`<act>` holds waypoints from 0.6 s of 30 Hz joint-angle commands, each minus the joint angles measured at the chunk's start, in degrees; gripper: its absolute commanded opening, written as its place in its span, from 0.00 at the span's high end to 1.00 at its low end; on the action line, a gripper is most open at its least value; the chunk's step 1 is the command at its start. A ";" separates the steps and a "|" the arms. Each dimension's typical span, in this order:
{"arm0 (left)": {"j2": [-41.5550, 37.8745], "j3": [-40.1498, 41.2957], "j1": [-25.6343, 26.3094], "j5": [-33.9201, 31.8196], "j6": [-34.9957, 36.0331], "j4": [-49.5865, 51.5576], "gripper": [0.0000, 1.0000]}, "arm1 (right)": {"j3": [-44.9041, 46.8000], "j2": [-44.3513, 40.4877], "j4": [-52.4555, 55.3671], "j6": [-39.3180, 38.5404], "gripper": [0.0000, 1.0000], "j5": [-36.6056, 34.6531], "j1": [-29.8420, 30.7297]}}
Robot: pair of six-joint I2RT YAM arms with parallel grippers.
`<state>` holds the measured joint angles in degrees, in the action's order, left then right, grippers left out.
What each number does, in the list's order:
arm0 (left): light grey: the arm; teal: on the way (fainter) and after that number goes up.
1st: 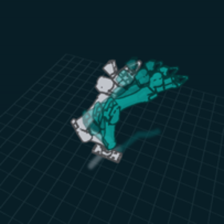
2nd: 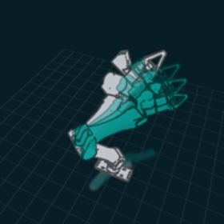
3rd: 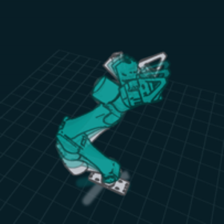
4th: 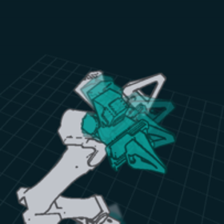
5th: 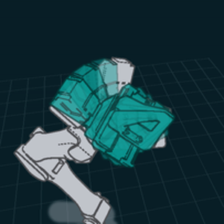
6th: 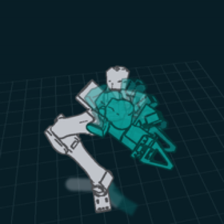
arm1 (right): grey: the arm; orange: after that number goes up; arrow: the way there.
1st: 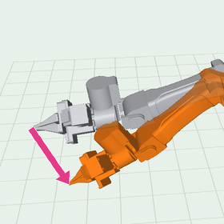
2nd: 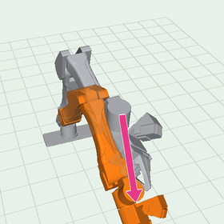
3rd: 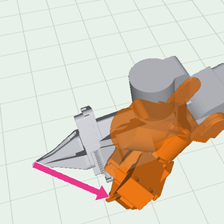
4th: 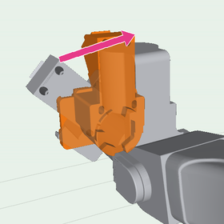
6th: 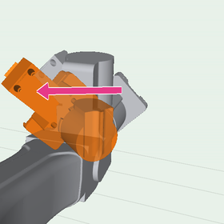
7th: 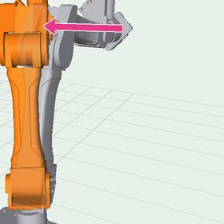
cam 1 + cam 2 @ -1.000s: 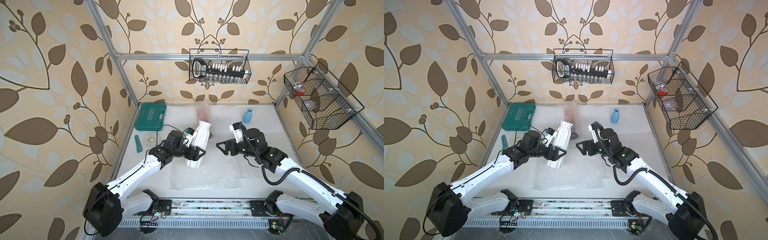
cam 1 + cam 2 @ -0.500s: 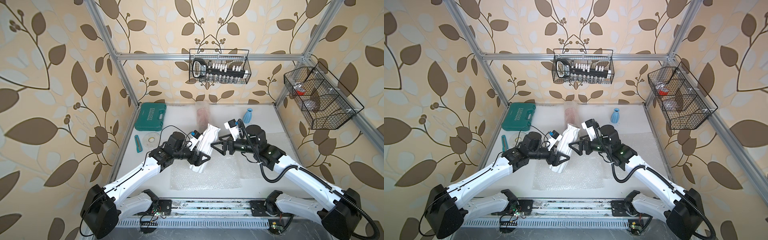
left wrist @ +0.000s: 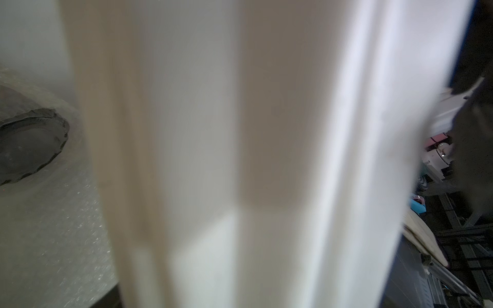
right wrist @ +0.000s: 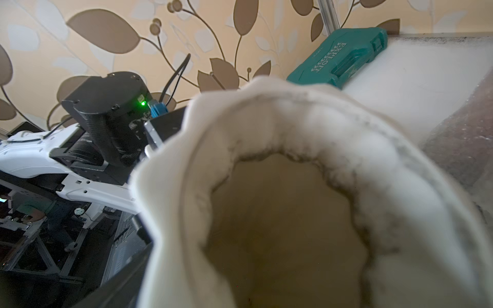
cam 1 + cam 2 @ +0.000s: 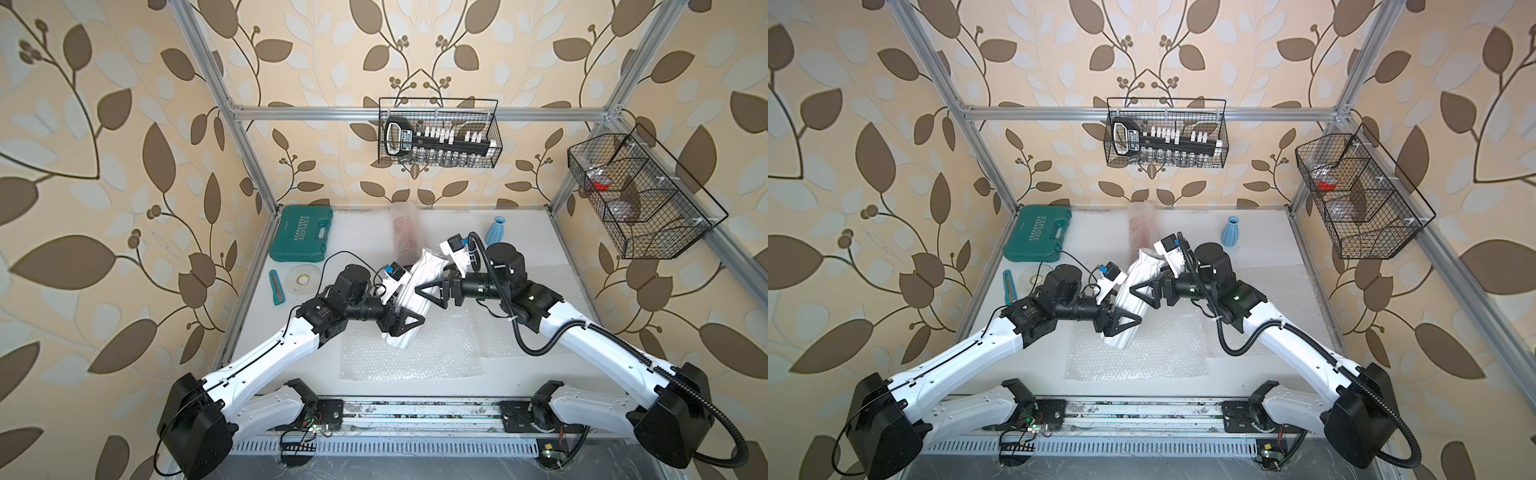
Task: Unwrap the vase from the bubble wrap
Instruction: Pick up the vase from the bubble wrap.
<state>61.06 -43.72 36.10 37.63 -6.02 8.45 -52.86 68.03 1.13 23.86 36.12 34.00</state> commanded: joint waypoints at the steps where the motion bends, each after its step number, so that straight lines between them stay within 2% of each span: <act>1: -2.79 -1.98 0.56 3.21 1.76 -7.55 0.33 | -1.56 0.69 -3.19 0.92 0.00 2.85 -0.05; 8: -2.87 -1.90 0.72 3.28 1.89 -7.22 0.33 | -1.54 1.74 -5.73 2.47 0.01 4.32 -0.07; 18: -3.15 -1.63 0.82 3.33 1.97 -6.87 0.33 | -1.71 3.64 -7.27 3.86 0.07 3.74 -0.01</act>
<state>60.60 -43.72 36.42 37.63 -5.85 8.36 -52.86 71.26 -4.12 27.03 38.85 34.00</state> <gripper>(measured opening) 0.842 0.933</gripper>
